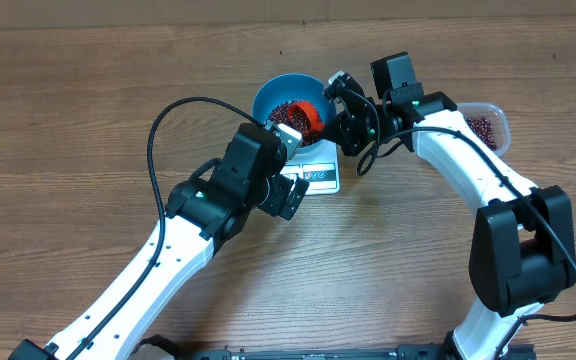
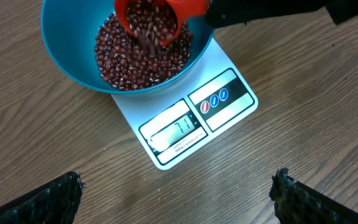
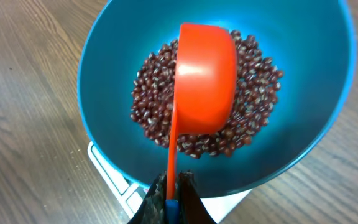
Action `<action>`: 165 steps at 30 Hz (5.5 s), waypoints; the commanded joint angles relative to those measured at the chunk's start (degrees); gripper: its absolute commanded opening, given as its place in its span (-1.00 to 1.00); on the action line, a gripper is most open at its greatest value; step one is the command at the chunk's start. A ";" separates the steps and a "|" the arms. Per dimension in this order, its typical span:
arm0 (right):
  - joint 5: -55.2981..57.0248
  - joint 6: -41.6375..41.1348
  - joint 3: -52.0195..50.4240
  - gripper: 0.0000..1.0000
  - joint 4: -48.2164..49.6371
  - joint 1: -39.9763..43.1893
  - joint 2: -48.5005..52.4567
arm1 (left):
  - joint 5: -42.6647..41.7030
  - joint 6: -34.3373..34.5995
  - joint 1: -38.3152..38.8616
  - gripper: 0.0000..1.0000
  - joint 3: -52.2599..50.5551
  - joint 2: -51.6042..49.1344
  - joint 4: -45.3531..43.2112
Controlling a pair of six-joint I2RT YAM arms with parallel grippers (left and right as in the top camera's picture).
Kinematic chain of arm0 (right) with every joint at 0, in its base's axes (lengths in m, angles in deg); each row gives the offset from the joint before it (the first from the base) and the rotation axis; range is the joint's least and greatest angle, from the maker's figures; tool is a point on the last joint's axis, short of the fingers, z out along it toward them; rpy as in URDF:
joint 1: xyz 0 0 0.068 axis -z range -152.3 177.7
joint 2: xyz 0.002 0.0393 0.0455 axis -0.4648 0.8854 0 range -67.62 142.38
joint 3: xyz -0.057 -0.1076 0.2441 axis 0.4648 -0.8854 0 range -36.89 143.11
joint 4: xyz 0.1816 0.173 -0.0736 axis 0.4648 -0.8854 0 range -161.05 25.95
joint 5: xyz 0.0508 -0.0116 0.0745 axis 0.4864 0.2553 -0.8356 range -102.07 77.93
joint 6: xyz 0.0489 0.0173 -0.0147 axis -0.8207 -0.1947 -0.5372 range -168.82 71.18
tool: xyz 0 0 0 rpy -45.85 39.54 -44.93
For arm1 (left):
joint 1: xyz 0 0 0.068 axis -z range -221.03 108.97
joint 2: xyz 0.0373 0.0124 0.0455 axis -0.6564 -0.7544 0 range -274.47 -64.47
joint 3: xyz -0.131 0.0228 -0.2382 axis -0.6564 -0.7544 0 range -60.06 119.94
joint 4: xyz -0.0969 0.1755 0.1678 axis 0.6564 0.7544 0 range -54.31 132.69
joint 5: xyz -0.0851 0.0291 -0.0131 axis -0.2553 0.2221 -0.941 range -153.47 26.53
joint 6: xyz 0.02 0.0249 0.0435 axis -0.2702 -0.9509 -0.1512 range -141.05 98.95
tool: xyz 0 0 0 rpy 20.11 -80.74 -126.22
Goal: Scoop item into bowl and weigh 150g on scale
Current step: 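Tilt the red scoop to pour beans into the bowl, right gripper, then move the empty scoop back to the bean tub, right gripper, then lower the red scoop into the beans to scoop again, right gripper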
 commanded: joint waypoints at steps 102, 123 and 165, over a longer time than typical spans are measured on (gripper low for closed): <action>28.76 -18.34 8.35 -0.93 -30.67 26.73 -9.90 | -0.28 -0.68 -0.15 0.99 -0.22 -0.35 -0.17; 28.65 -18.47 8.35 -0.91 -31.91 26.73 -5.25 | -0.28 -0.68 -0.15 0.99 -0.20 -0.35 -0.17; 28.65 -18.47 8.35 -0.93 -27.65 26.73 -5.25 | -0.28 -0.68 -0.15 0.99 -0.20 -0.35 -0.17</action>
